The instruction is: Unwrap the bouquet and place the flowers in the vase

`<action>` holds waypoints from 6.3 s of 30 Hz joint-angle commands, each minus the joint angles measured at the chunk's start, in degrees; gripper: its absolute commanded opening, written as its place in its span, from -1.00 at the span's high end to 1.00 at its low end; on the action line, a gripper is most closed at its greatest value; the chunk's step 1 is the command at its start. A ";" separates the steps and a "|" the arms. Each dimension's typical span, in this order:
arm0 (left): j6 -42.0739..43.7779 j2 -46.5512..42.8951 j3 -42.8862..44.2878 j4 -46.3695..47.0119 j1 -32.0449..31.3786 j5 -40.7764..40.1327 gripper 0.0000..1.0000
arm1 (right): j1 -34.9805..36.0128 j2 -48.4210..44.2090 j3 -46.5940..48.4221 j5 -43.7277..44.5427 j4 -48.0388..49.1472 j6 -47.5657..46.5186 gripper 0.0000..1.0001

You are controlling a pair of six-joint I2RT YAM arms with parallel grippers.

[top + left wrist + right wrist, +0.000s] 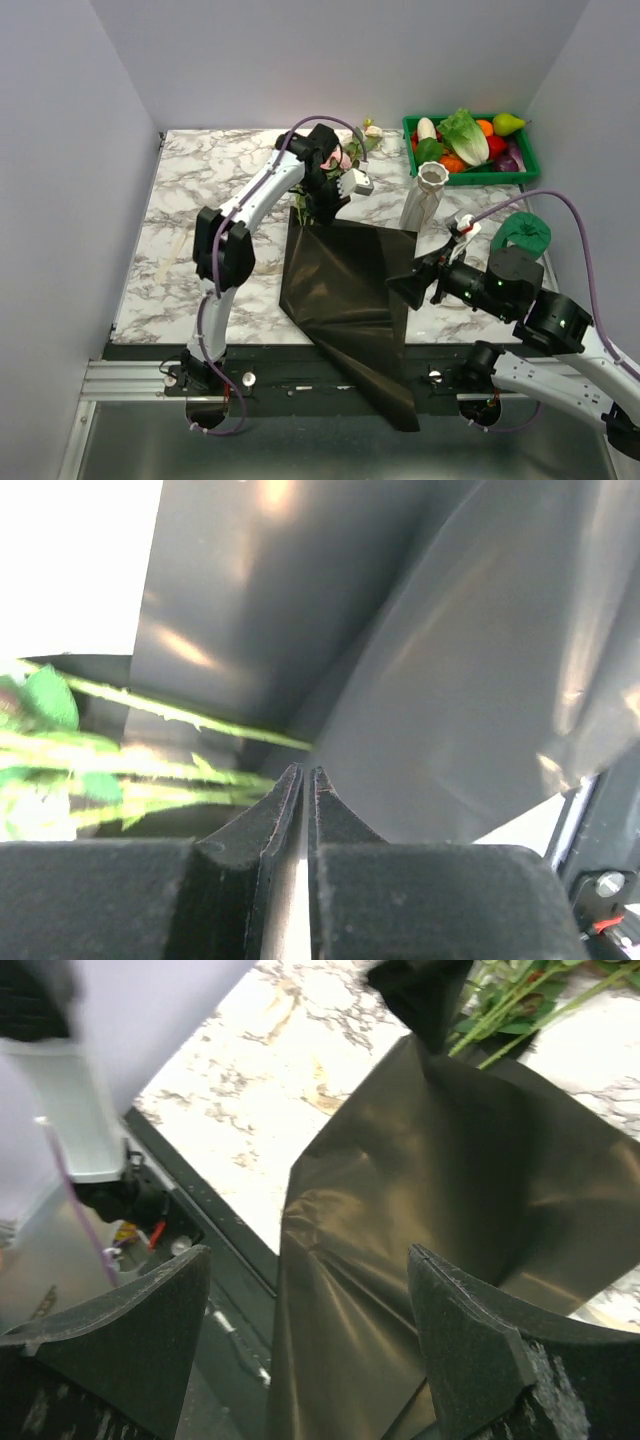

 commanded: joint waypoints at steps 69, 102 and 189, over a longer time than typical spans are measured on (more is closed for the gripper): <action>6.86 13.47 9.23 -8.75 1.03 -0.26 0.28 | 0.18 -0.56 -7.85 -11.67 13.00 0.31 -0.92; 6.95 7.14 0.80 -10.32 -1.25 1.14 0.49 | 0.18 1.02 -6.88 -12.46 13.53 -0.93 -0.91; 6.60 -18.79 -12.04 -10.15 -1.87 0.35 0.69 | 0.18 28.54 -1.69 4.41 23.90 -24.83 0.99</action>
